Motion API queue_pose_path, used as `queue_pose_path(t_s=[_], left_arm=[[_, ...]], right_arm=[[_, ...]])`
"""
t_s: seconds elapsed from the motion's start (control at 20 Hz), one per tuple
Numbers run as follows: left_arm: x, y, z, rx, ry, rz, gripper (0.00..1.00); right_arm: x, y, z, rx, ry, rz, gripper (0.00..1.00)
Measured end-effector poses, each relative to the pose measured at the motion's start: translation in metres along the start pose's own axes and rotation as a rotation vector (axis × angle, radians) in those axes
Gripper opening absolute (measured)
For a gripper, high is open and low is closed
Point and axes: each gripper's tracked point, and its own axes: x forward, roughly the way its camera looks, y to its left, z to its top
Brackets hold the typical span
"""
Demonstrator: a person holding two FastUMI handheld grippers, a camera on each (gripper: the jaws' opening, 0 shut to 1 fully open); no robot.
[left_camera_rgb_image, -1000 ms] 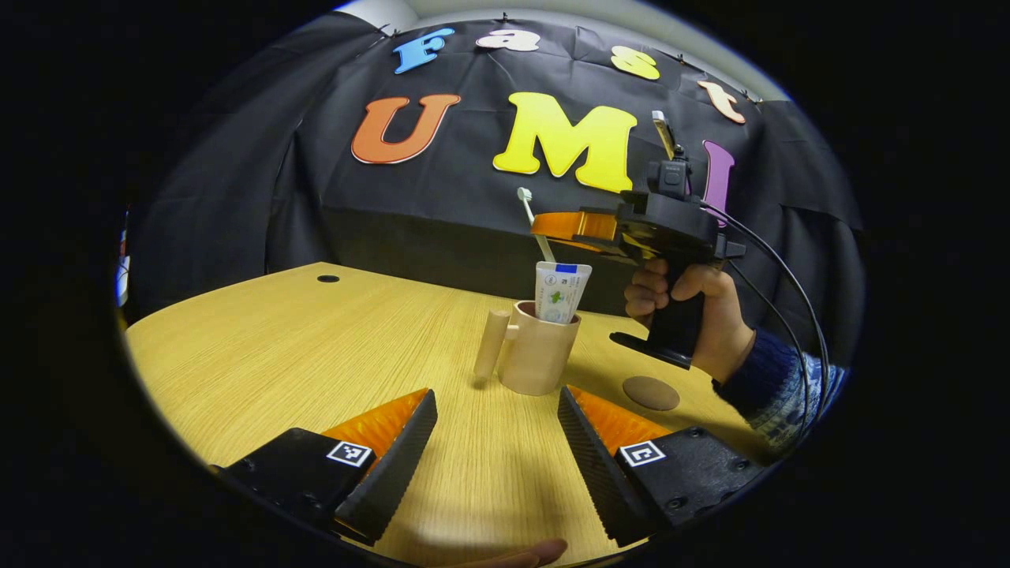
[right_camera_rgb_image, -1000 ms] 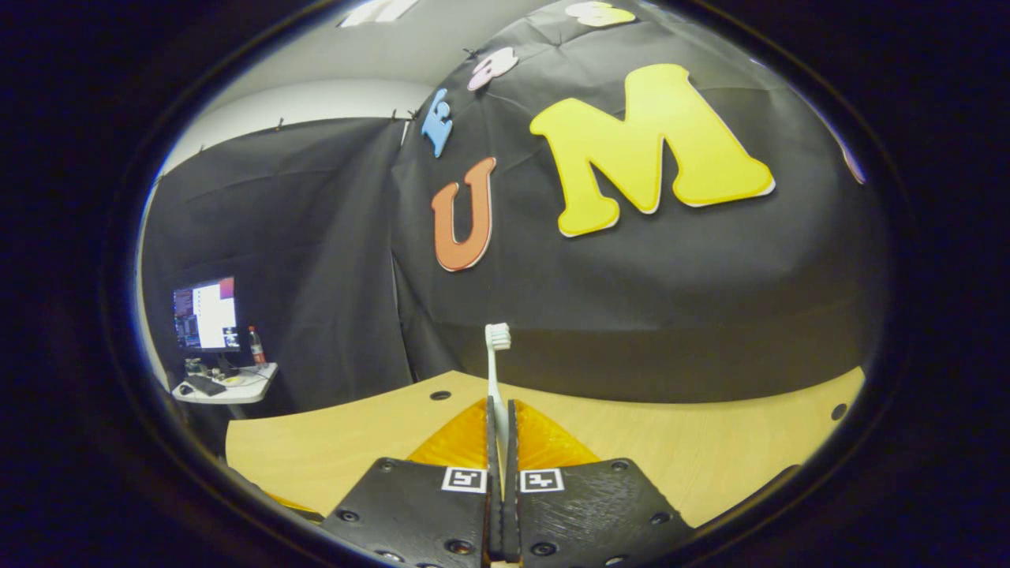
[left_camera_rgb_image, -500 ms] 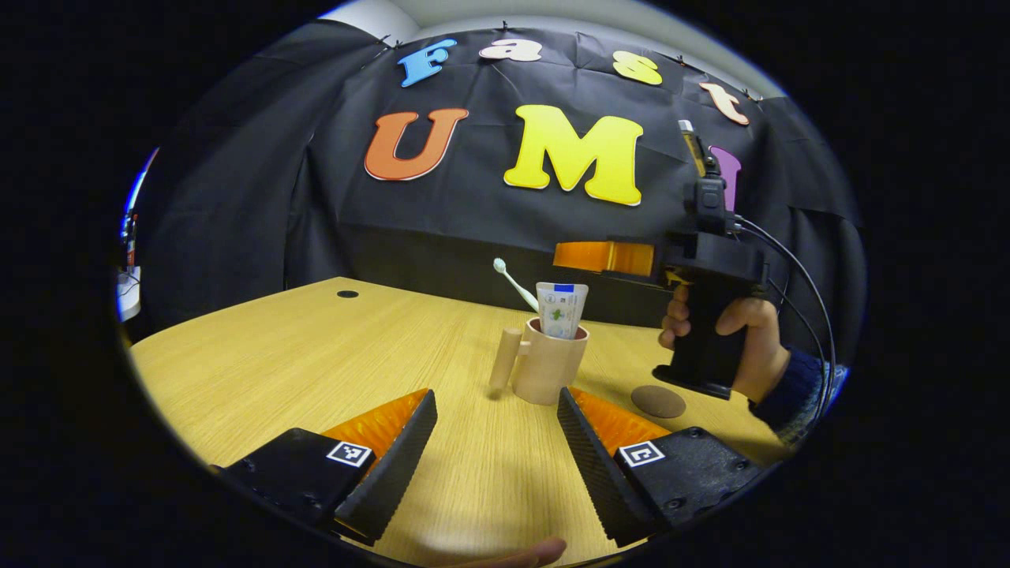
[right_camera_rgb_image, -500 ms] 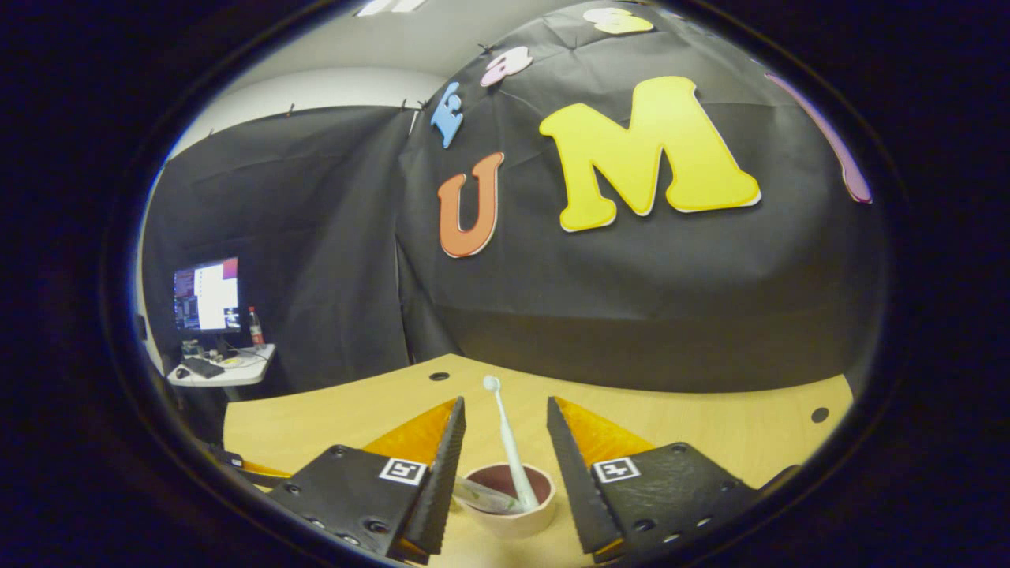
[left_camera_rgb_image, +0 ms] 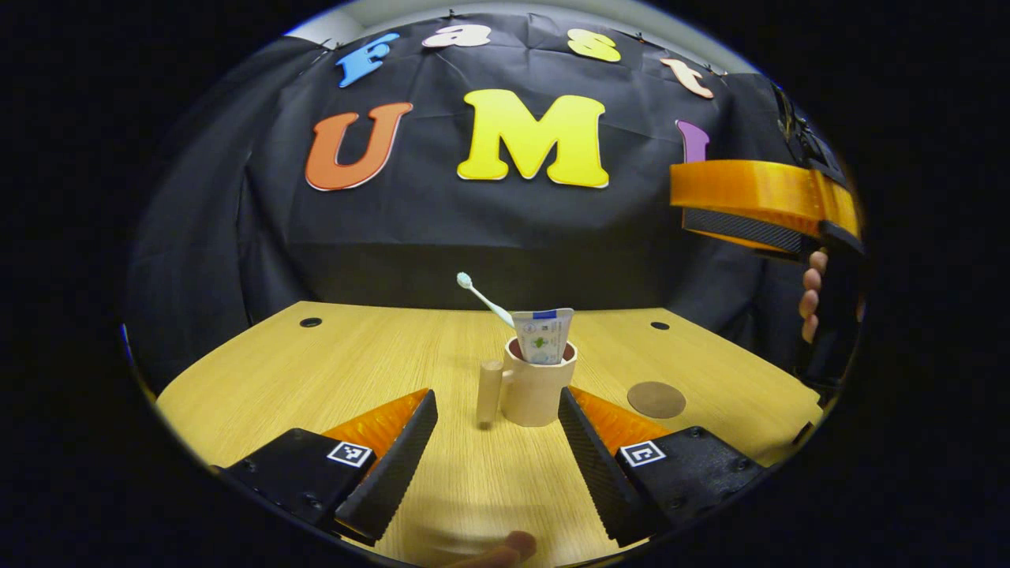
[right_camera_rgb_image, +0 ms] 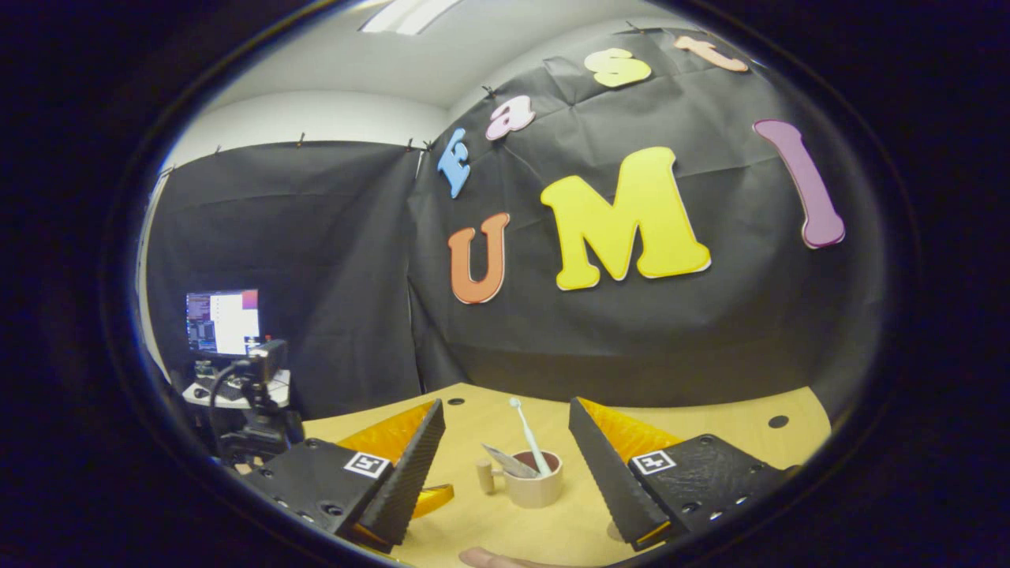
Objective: Put the toothbrush and toothpaste on the desktop into the cup, then pick up the cup and place it on the coaster on the desktop.
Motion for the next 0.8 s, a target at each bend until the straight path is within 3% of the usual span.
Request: queue_pose_path(t_s=[0.2, 0.3, 0.4, 0.55, 0.6, 0.8], left_arm=[[0.031, 0.003, -0.006, 0.050, 0.132, -0.074, 0.98], [0.048, 0.001, -0.012, 0.110, 0.220, -0.143, 0.98], [0.061, 0.000, -0.024, 0.189, 0.326, -0.193, 0.98], [0.071, -0.005, -0.038, 0.255, 0.470, -0.253, 0.98], [0.073, -0.008, -0.036, 0.303, 0.494, -0.271, 0.97], [0.069, -0.019, -0.025, 0.492, 0.614, -0.384, 0.90]], right_arm=[[-0.049, -0.032, -0.019, -0.064, -0.017, -0.189, 1.00], [-0.068, -0.035, -0.042, -0.097, -0.003, -0.222, 0.95], [-0.080, -0.036, -0.064, -0.093, 0.020, -0.212, 0.99], [-0.086, -0.032, -0.086, -0.035, 0.045, -0.155, 0.92], [-0.086, -0.033, -0.093, -0.020, 0.064, -0.147, 0.99], [-0.087, -0.042, -0.110, 0.007, 0.085, -0.129, 0.95]])
